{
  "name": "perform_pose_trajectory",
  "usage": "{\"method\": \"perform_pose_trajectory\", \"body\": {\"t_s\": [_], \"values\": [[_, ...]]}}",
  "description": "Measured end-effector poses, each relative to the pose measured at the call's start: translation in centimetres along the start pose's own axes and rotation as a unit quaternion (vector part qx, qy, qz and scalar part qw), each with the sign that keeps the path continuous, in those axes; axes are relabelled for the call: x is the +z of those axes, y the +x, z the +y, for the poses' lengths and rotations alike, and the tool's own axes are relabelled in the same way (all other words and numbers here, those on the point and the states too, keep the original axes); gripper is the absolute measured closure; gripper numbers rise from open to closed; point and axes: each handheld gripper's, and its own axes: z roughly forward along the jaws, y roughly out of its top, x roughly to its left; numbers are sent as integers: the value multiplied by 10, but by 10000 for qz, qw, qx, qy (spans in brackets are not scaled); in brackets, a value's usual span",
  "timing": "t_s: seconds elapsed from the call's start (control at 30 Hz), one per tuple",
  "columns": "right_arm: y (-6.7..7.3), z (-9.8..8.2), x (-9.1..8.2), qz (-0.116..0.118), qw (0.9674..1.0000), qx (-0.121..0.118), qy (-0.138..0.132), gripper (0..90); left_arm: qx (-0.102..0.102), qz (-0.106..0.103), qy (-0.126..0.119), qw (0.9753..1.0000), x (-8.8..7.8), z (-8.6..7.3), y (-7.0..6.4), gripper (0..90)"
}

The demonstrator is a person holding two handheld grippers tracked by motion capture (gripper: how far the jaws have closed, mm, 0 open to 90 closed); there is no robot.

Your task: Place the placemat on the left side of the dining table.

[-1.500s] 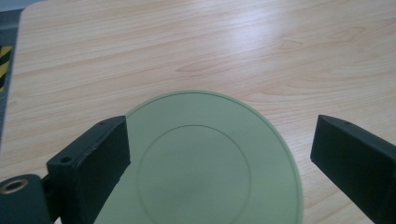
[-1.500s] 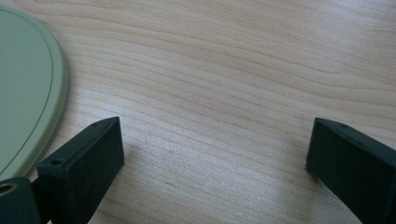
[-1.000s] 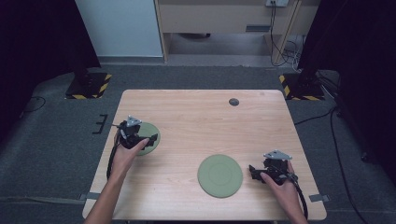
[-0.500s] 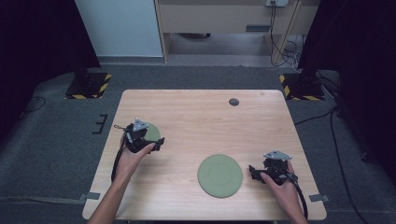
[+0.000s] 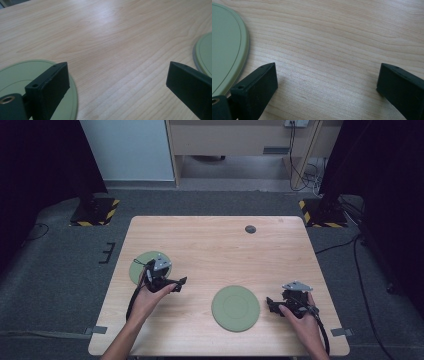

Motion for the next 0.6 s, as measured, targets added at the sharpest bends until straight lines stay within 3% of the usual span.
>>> {"method": "perform_pose_trajectory", "body": {"t_s": [0.6], "values": [[0, 0, 0, -1, 10000, 15, 4, 32, 381, -357, 179, 9985, 5, -9, -35, 39]]}}
